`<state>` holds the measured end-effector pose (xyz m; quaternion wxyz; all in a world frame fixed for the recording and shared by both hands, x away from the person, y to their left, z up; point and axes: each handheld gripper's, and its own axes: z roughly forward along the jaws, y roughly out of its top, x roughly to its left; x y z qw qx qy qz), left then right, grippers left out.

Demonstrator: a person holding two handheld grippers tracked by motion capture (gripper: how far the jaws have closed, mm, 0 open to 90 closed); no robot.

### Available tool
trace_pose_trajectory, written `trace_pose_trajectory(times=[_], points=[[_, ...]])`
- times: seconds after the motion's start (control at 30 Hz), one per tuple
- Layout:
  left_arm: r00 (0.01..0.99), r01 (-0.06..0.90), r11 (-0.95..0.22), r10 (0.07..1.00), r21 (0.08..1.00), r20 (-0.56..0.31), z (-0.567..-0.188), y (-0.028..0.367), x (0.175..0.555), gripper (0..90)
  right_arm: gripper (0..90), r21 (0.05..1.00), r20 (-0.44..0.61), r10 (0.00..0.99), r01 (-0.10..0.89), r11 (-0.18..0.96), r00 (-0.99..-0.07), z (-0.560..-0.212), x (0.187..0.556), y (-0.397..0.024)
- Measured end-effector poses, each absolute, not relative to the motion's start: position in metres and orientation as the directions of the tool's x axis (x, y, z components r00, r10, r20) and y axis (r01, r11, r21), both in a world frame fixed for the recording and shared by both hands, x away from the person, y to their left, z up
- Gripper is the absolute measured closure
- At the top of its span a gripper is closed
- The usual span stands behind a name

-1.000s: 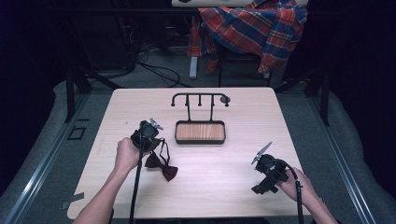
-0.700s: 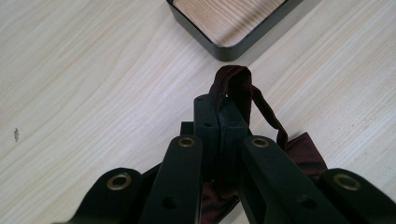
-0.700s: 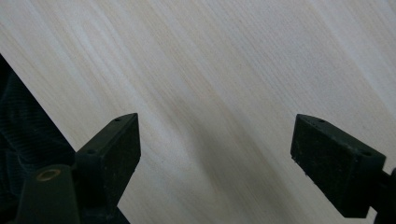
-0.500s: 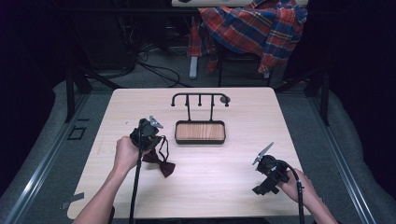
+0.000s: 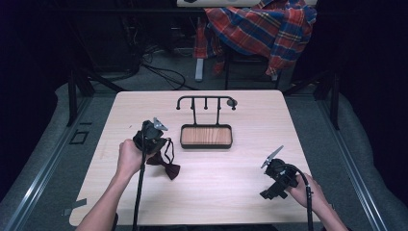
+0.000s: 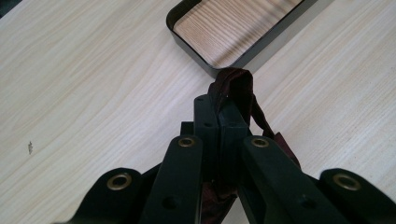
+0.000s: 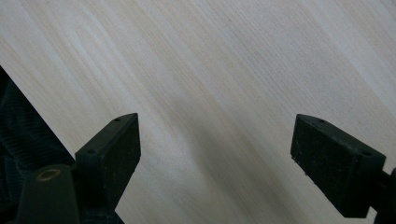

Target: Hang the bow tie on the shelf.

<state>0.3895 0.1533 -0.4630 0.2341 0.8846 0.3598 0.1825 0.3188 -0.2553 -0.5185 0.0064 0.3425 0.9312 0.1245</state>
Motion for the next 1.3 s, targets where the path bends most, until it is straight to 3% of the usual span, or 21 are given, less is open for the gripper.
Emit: trace_pose_trajectory(times=[0.37, 0.4, 1.3], points=[[0.677, 0.541, -0.633, 0.719, 0.554, 0.161, -0.457, 0.151, 0.392, 88.9, 15.9, 0.232, 0.082, 0.637, 0.636, 0.736, -0.766, -0.52, 0.319, -0.255], [0.677, 0.535, -0.635, 0.717, 0.557, 0.166, -0.455, 0.15, 0.393, 88.9, 15.9, 0.263, 0.113, 0.65, 0.653, 0.71, -0.752, -0.523, 0.318, -0.254], [0.689, 0.487, -0.638, 0.701, 0.596, 0.186, -0.427, 0.14, 0.397, 88.8, 15.9, 0.236, 0.079, 0.652, 0.65, 0.723, -0.754, -0.519, 0.321, -0.255]])
